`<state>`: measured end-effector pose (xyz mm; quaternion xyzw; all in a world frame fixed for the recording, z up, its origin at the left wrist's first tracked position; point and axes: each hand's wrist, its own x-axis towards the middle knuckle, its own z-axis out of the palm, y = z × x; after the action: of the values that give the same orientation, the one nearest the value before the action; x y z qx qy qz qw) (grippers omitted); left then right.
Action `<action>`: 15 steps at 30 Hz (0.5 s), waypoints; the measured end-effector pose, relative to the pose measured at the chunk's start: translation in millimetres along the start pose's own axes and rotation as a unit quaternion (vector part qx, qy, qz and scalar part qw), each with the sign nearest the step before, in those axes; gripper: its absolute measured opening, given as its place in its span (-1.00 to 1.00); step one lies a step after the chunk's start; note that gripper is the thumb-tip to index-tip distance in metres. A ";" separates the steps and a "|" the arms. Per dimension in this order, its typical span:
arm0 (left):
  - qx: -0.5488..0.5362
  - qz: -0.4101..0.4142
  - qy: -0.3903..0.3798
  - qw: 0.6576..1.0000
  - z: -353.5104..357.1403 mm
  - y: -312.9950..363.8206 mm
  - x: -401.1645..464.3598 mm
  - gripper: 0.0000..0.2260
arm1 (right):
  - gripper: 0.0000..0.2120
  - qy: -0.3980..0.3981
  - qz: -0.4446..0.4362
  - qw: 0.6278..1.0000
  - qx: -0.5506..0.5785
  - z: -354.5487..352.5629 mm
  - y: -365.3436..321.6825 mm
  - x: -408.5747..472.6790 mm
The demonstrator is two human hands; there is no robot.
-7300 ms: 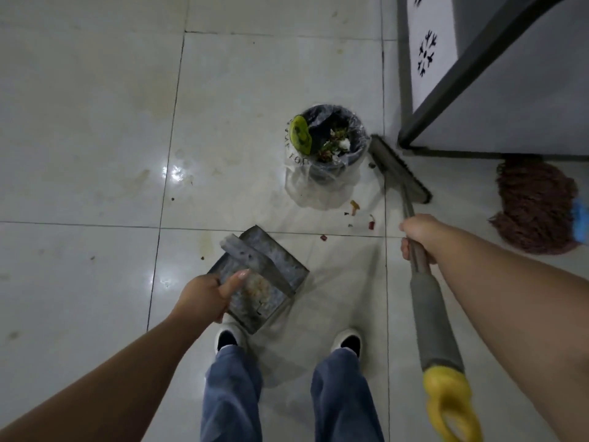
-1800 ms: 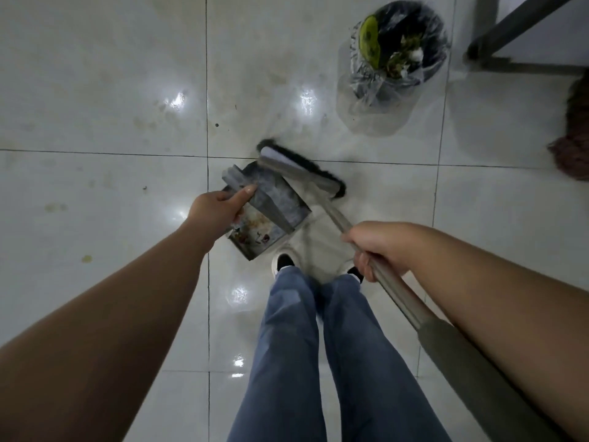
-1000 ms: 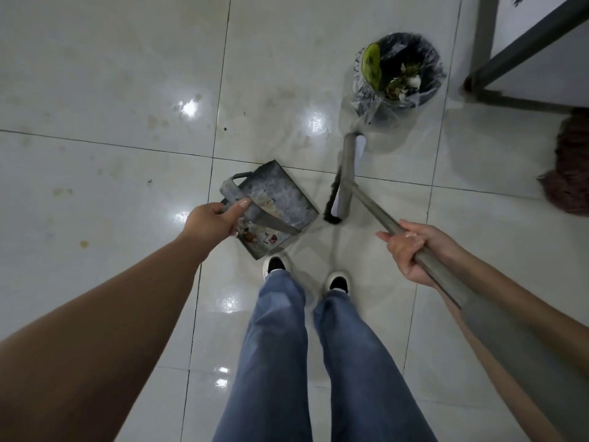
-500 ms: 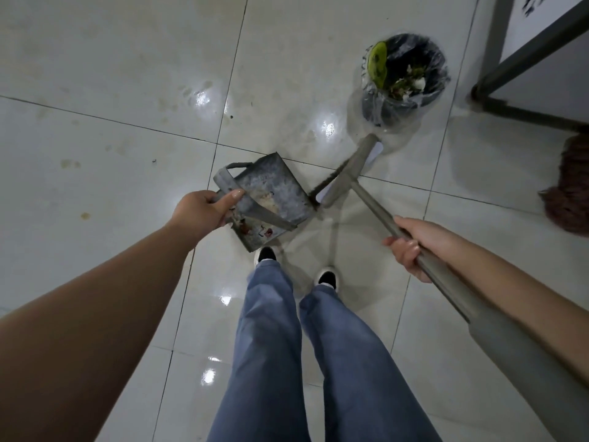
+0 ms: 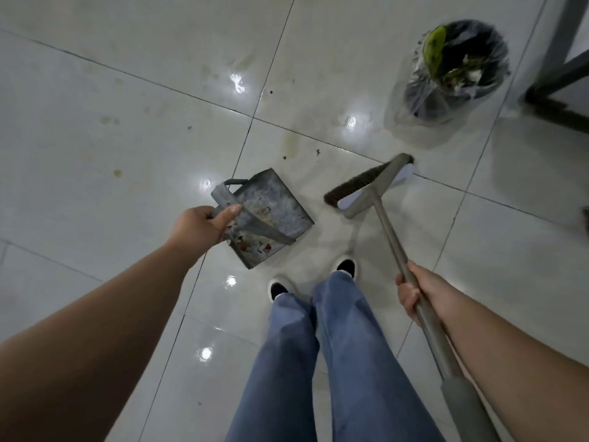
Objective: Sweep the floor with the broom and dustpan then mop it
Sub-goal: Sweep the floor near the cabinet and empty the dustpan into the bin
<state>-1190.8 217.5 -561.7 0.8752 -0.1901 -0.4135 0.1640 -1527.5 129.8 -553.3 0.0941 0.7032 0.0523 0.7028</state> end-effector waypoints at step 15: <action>0.002 0.013 -0.032 0.999 -8.2 -26.4 -15.9 -0.62 | -0.58 0.166 -0.167 0.929 -0.285 40.0 11.8 -30.7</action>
<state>-1188.5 249.0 -558.0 0.8593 -0.2073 -0.4387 0.1619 -1487.0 132.6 -521.2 -0.2390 0.7705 0.1476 0.5722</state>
